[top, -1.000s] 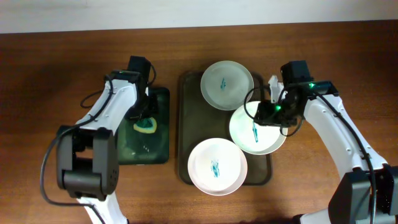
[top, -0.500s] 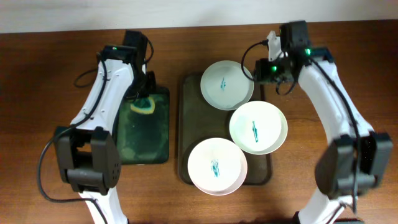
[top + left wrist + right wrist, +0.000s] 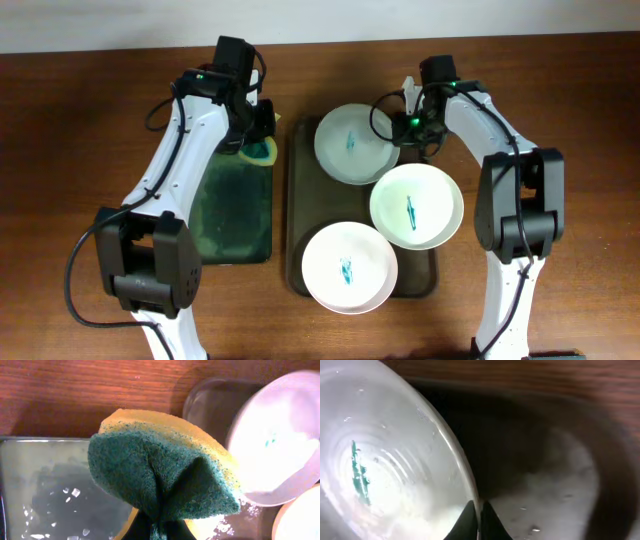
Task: Clean dirty plates on tray and stack at the side
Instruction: 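Grip the top plate rim with the right gripper, bring sponge over it, then scrub the top plate with the sponge in the left gripper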
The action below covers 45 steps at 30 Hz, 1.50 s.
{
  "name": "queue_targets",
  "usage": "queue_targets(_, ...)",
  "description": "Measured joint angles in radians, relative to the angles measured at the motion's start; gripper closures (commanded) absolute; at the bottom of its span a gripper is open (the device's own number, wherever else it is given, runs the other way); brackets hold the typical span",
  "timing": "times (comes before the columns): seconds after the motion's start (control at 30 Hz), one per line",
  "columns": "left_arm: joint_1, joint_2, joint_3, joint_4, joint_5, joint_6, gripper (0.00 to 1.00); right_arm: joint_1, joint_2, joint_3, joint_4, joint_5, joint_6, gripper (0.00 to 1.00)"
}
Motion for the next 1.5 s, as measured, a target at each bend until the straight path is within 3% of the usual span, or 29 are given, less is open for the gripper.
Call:
queue_targets(0.17,-0.050,0.000,0.000,0.074,0.000,-0.001,1.00,0.072,0.000,0.000,-0.023,-0.021,0.011,0.96)
queue_targets(0.3,-0.125,0.017,0.001,0.141,0.000,-0.078,1.00,0.084,0.000,0.000,-0.047,-0.022,0.027,0.96)
queue_targets(0.47,-0.180,0.223,0.001,0.256,0.098,-0.201,1.00,0.100,0.001,0.000,-0.057,-0.022,0.041,0.96)
queue_targets(0.63,-0.197,0.324,0.018,0.349,0.140,-0.222,1.00,0.097,0.004,0.000,-0.056,-0.008,0.052,0.96)
queue_targets(0.73,-0.197,0.331,0.040,0.315,0.130,-0.221,1.00,0.097,0.004,0.000,-0.059,-0.006,0.053,0.96)
queue_targets(0.9,-0.203,0.384,0.221,-0.020,-0.082,-0.203,1.00,0.103,0.004,0.000,-0.076,-0.026,0.053,0.96)
queue_targets(0.97,-0.205,0.391,0.235,-0.033,-0.117,-0.183,1.00,0.103,0.004,0.000,-0.076,-0.029,0.053,0.96)
queue_targets(1.23,-0.238,0.430,0.241,0.157,0.160,-0.172,1.00,0.097,0.004,0.000,-0.084,-0.005,0.057,0.96)
queue_targets(1.37,-0.243,0.442,0.243,0.166,0.277,-0.169,1.00,0.095,0.004,0.000,-0.087,-0.004,0.056,0.96)
queue_targets(1.5,-0.245,0.442,0.254,0.092,0.270,-0.169,1.00,0.096,0.004,0.000,-0.089,-0.013,0.056,0.96)
